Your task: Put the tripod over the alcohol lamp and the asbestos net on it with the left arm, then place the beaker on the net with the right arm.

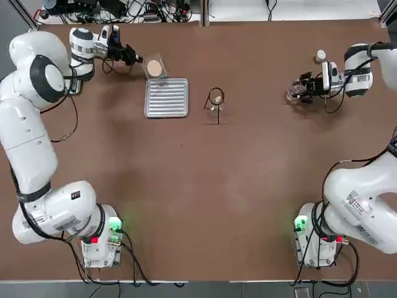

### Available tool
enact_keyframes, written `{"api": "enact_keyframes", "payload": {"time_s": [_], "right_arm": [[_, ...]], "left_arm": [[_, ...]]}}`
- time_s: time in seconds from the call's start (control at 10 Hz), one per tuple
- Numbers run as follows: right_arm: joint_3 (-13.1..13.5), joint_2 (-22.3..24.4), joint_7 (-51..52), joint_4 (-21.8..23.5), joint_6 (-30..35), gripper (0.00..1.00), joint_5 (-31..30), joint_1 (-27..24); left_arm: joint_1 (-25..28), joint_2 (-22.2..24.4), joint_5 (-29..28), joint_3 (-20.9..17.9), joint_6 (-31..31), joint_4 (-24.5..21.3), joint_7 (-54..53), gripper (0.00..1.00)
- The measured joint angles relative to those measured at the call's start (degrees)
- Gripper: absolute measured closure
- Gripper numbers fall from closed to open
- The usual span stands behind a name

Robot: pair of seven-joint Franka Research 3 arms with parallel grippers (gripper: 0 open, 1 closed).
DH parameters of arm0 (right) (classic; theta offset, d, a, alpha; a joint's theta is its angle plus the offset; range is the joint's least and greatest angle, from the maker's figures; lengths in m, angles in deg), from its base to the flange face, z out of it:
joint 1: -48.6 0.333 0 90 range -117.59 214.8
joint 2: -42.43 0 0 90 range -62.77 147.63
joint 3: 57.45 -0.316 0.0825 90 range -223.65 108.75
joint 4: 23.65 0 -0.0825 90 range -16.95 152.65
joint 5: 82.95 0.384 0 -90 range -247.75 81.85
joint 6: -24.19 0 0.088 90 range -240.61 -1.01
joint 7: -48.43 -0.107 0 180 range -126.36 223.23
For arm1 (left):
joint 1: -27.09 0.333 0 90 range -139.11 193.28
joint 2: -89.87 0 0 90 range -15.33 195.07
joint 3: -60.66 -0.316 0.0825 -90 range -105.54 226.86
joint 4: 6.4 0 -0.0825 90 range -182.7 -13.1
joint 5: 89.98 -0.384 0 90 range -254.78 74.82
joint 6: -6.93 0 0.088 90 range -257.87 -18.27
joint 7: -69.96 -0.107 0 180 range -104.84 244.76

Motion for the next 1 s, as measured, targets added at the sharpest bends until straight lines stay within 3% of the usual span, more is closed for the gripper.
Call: {"api": "enact_keyframes", "payload": {"time_s": [0.3,0.8,1.0], "right_arm": [[0.0,0.0,0.0,0.0,0.0,0.41,0.0,0.0],[-0.1,0.0,0.0,0.0,0.0,0.41,0.0,0.0],[-0.2,0.0,0.0,0.0,0.0,0.41,0.0,0.0]], "left_arm": [[-0.7,0.7,6.0,2.3,0.0,-0.1,0.0,0.98],[-1.9,0.7,10.1,9.5,-0.4,-4.6,0.0,0.98],[-4.3,0.7,10.2,11.5,-4.4,-6.0,0.0,0.98]]}}
